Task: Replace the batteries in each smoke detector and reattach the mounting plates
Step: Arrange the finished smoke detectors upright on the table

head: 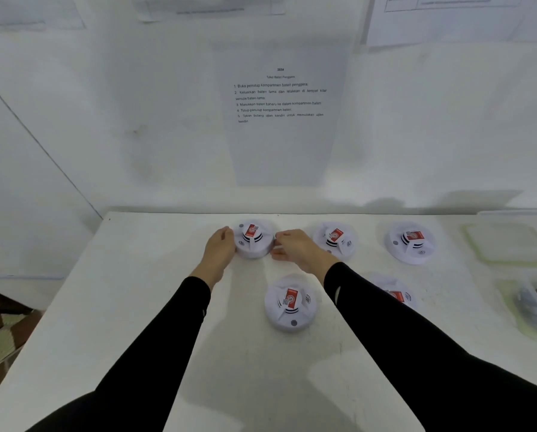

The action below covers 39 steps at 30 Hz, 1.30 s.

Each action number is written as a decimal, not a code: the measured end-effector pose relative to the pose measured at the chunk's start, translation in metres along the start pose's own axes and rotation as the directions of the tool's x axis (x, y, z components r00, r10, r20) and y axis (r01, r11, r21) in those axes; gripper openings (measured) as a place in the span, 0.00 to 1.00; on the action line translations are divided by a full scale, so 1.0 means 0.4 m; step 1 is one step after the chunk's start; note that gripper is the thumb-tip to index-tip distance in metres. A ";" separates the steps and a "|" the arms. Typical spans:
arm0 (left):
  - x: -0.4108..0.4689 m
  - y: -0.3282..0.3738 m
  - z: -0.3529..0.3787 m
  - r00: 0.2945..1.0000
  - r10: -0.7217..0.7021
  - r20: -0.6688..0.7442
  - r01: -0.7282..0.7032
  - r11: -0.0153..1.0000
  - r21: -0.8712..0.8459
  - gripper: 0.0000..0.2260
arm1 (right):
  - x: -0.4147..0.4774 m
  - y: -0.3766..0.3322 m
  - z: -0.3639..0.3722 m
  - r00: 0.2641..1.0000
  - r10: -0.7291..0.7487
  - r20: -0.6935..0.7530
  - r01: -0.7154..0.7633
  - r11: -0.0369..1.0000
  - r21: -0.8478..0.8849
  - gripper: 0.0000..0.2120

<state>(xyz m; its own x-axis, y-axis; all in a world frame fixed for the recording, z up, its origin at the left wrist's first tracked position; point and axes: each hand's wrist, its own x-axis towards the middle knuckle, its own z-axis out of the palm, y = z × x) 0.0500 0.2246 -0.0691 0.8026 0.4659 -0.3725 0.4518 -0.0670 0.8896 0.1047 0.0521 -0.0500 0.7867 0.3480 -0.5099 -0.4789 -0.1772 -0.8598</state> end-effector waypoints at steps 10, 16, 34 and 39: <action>-0.089 0.047 0.007 0.990 -0.116 0.087 0.141 0.906 -0.399 0.13 | -0.030 0.006 -0.006 0.994 -0.090 0.069 0.091 0.996 -0.010 0.22; -0.177 0.057 0.017 0.980 -0.129 0.155 0.187 0.865 -0.466 0.16 | -0.113 -0.025 -0.096 0.943 -0.136 0.305 0.081 0.979 0.186 0.27; -0.303 0.077 0.079 0.909 0.196 0.368 -0.037 0.917 -0.397 0.17 | -0.276 0.053 -0.146 0.907 -0.339 0.248 0.315 0.940 0.134 0.40; -0.309 0.070 0.085 0.904 0.204 0.375 -0.029 0.905 -0.423 0.16 | -0.268 0.053 -0.151 0.912 -0.373 0.171 0.350 0.925 0.148 0.40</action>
<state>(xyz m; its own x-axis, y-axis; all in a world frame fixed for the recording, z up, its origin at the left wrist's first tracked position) -0.0231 0.1350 -0.0072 0.9642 0.0767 -0.2540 0.2208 0.2993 0.9283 0.0338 -0.0445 -0.0153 0.8294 0.5408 -0.1400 -0.2252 0.0943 -0.9697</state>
